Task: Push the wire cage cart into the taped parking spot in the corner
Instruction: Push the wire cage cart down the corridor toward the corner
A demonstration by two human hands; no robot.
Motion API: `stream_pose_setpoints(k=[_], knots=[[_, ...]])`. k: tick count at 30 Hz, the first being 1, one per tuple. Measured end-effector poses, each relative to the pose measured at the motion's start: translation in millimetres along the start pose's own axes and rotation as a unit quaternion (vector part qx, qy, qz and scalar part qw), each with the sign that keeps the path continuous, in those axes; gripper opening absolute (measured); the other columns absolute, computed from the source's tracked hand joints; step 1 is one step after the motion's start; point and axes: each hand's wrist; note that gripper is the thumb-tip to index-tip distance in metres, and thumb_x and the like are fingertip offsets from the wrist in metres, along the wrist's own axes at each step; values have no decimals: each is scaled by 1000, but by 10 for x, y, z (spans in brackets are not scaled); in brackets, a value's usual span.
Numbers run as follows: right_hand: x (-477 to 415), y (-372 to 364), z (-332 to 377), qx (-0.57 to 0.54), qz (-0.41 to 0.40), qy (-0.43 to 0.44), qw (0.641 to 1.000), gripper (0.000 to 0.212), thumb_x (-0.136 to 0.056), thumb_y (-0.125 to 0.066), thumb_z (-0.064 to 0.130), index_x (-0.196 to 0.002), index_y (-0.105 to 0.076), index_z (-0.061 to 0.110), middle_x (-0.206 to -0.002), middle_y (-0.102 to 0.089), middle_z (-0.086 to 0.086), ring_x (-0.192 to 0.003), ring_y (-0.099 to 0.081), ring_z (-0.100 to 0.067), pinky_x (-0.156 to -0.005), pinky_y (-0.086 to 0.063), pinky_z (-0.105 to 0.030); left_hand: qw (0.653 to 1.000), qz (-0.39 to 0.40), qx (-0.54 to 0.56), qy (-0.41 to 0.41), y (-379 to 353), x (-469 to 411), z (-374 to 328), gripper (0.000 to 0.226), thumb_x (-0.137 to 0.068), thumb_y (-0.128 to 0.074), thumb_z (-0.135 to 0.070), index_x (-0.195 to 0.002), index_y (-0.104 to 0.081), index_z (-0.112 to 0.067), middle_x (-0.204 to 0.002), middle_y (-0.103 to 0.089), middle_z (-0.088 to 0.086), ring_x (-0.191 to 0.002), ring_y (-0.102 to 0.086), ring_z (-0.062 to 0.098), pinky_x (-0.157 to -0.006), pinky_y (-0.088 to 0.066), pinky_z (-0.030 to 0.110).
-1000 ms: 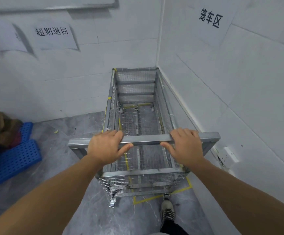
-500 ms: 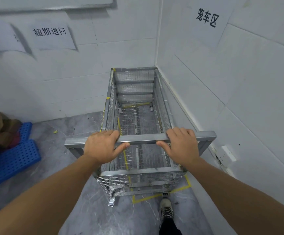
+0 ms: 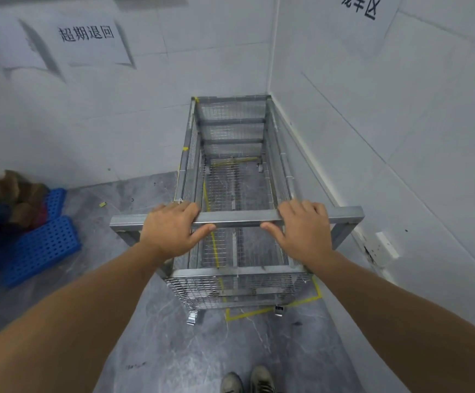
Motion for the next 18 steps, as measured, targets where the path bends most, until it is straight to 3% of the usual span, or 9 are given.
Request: stream_pose_setpoints(k=[10, 13, 18], knots=[[-35, 84, 66, -10, 29, 32, 999, 65, -92, -21, 72, -101, -59, 20, -92, -62, -1, -85, -57, -27, -79, -39, -42, 997, 44, 53, -18, 106, 26, 164, 54, -87, -27, -73, -90, -50, -24, -84, -54, -7, -71, -46, 14, -66, -33, 32], [-98, 91, 321, -22, 33, 49, 998, 71, -93, -15, 73, -104, -59, 18, -94, -61, -1, -87, -58, -27, -81, -41, -43, 997, 43, 66, -23, 127, 132, 369, 56, -86, -25, -74, -91, -50, -25, -84, -56, -6, -71, -47, 16, -69, -34, 33], [-204, 86, 1018, -25, 9, 31, 999, 63, -93, -27, 68, -107, -61, 16, -96, -61, -3, -88, -58, -29, -87, -42, -45, 996, 37, 72, -40, 122, 366, 836, 54, -87, -28, -70, -100, -54, -25, -93, -60, -5, -86, -59, 21, -76, -37, 36]])
Point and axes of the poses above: each hand's wrist, its own x-axis away from the middle knuckle, its own y-axis out of the back of the hand, z = x × y
